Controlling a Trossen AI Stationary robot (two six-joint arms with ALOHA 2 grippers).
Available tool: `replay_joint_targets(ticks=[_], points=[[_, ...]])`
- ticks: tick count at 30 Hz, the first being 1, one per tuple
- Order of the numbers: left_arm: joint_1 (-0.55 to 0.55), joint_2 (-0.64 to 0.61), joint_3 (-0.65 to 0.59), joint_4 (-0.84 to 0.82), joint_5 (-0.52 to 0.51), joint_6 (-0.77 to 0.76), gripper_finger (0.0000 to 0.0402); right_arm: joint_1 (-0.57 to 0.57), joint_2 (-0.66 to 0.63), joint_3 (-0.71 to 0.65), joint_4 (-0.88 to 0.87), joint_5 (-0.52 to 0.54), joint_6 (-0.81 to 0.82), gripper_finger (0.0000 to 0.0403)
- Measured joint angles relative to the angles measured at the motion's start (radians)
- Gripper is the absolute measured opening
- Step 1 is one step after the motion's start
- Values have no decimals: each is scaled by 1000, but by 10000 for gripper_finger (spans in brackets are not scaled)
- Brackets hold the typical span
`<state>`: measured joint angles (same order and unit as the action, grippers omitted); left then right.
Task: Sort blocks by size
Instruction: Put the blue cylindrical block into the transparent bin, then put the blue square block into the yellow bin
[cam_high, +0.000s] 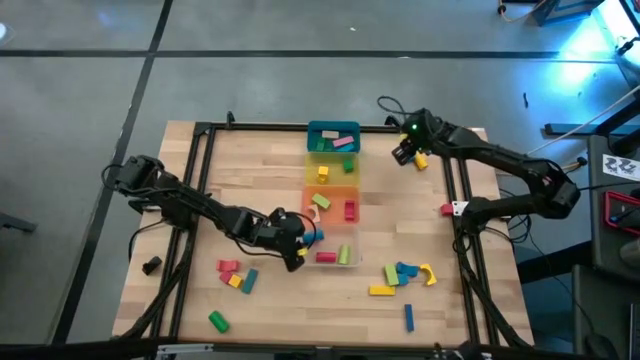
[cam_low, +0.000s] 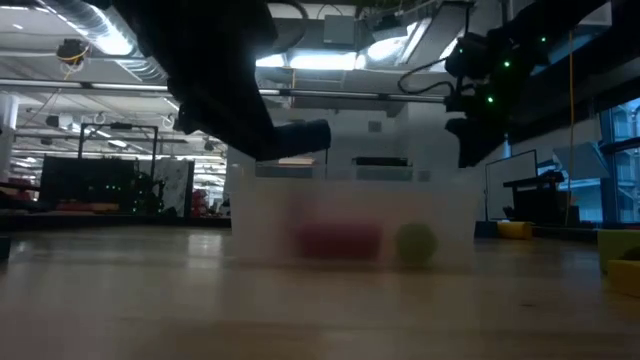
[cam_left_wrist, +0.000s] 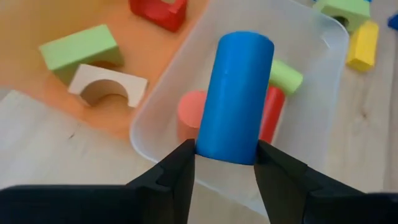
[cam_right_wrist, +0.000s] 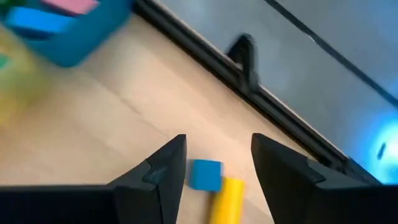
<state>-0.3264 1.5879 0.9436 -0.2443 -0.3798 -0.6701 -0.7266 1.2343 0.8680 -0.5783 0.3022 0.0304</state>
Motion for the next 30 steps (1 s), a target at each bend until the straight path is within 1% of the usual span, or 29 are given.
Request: replay_joint_targets(ticks=[2,6,9,11,17,25,30], points=[[0,0,0,1,17,22,156,-31,1,0,-14,-14,14,184],[1,0,0,1,30,37,177,-95,5,-1,-17,-84,17,184],[6,0,0,1,29,45,187,-126,19,-24,-4,-139,17,184],[11,0,0,1,30,47,190,-140,37,-39,2,-157,17,184],[30,0,0,1,29,104,189,-145,127,-49,23,-164,18,184],[49,0,0,1,29,108,189,-145,246,-49,46,-164,42,184],[53,0,0,1,29,110,189,-144,291,-49,47,-159,42,184]])
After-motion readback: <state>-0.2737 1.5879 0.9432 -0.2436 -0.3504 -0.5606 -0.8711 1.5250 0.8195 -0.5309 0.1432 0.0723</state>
